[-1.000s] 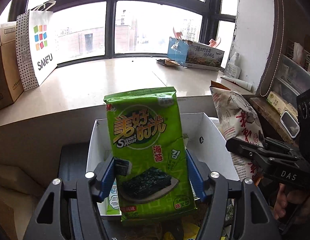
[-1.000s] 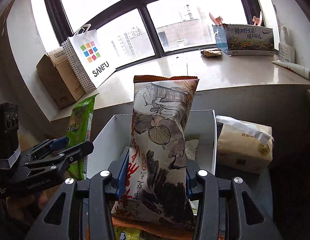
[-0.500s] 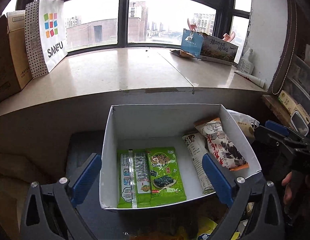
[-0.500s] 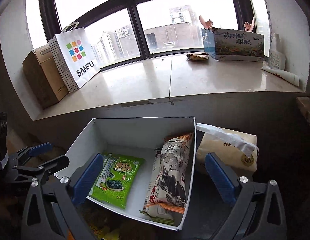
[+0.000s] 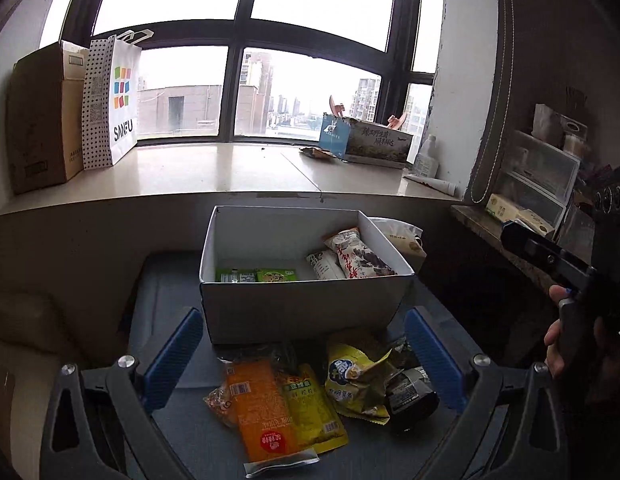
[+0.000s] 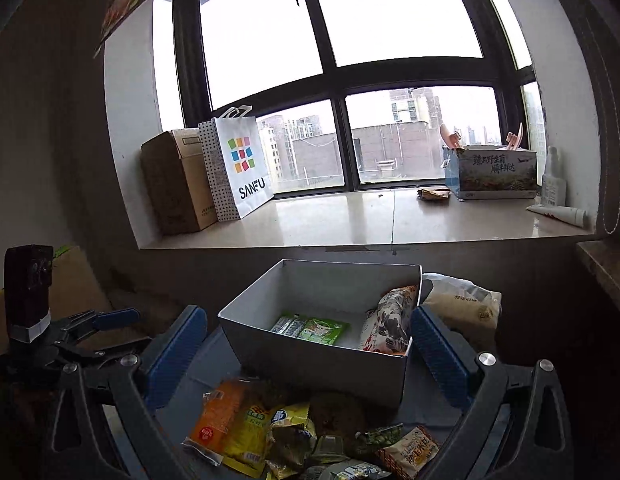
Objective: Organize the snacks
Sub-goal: 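Release both packets into the white box and withdraw both grippers, then grasp the yellow-green chip bag with the right gripper while the left grasps the orange cake packet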
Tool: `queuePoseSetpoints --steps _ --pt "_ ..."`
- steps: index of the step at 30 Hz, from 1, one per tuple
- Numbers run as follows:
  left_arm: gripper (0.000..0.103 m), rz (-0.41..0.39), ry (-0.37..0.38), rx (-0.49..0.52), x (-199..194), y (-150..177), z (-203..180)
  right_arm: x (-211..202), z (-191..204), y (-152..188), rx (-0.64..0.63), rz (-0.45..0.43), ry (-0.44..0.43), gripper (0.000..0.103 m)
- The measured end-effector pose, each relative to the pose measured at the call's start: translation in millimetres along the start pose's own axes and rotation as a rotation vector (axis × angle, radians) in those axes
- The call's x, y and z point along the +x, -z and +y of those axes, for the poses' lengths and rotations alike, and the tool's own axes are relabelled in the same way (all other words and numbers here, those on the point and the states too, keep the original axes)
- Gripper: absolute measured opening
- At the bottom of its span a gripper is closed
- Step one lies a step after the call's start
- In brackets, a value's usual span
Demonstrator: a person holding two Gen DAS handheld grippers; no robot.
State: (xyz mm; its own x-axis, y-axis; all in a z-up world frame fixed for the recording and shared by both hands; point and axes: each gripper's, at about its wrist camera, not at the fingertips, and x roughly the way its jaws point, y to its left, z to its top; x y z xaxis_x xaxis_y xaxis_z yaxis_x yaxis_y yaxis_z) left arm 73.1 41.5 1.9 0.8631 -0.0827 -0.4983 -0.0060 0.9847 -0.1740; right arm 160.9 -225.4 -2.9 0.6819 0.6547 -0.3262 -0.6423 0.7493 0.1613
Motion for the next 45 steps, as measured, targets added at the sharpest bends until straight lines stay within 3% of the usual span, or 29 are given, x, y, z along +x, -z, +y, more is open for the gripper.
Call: queuePoseSetpoints --steps 2,6,9,15,20,32,34,43,44,45 --pt "0.103 -0.008 0.038 -0.016 -19 18 -2 -18 5 14 -0.013 -0.017 0.014 0.103" --pt "0.103 -0.012 0.015 -0.056 -50 50 -3 -47 14 48 0.005 -0.024 0.071 0.103" --pt "0.103 -0.015 -0.013 -0.067 -68 66 0 -57 15 72 0.011 0.023 0.075 0.103" --pt "0.103 -0.022 -0.011 -0.099 -80 73 7 -55 15 102 -0.066 0.121 0.129 0.103" --pt "0.103 -0.019 -0.008 -0.089 -77 73 2 -42 7 111 -0.037 0.168 0.125 0.103" --pt "0.103 0.004 -0.016 -0.085 -70 76 0 35 -2 116 -0.01 0.34 0.071 0.103" --pt "0.103 0.007 -0.011 -0.093 -69 78 2 50 -2 113 0.013 0.346 0.022 0.103" --pt "0.103 0.035 -0.032 -0.101 -63 84 9 134 32 114 -0.114 0.465 -0.033 0.103" --pt "0.103 0.038 -0.038 -0.104 -62 85 10 142 31 119 -0.112 0.493 -0.022 0.1" --pt "0.103 0.042 -0.041 -0.107 -62 85 12 149 29 124 -0.104 0.522 -0.028 0.077"
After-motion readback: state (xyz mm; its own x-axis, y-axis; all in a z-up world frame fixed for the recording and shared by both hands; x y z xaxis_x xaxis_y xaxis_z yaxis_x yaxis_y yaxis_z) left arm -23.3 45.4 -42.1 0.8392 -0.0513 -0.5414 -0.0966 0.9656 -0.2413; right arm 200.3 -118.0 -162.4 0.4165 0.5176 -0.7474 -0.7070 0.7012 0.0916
